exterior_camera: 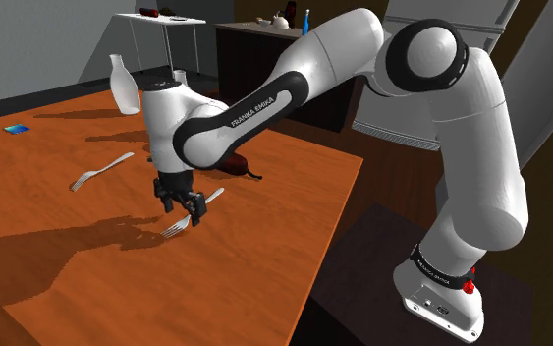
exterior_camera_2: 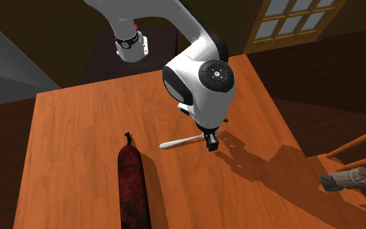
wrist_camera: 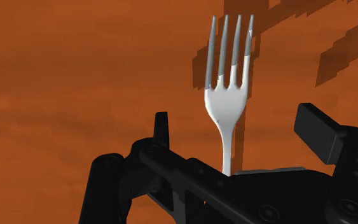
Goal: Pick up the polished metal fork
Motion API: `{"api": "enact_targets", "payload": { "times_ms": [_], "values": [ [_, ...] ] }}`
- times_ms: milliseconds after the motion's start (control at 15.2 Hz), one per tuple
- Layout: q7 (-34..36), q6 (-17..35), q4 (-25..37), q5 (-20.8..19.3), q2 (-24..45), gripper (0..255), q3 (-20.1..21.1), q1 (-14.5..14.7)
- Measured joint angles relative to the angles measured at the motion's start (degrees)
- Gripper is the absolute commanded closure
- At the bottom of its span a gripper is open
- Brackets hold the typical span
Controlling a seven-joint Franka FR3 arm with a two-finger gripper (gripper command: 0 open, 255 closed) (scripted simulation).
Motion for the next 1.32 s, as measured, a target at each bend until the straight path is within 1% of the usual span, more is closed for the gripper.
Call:
{"api": "enact_targets", "payload": {
  "times_ms": [198, 264, 396, 924, 1320],
  "values": [
    [0.3, 1.2, -0.5, -0.6, 0.8, 0, -0.4, 0.3],
    [0.4, 1.3, -0.4, -0.6, 0.9, 255, -0.5, 0.3],
    [0.4, 1.9, -0.1, -0.7, 0.8, 255, -0.5, 0.3],
    [0.5, 1.5, 0.1, -0.8, 0.9, 255, -0.6, 0.5],
    [-0.2, -1.3, 0.5, 0.6, -1.0, 255, 0.5, -0.3]
  ]
}}
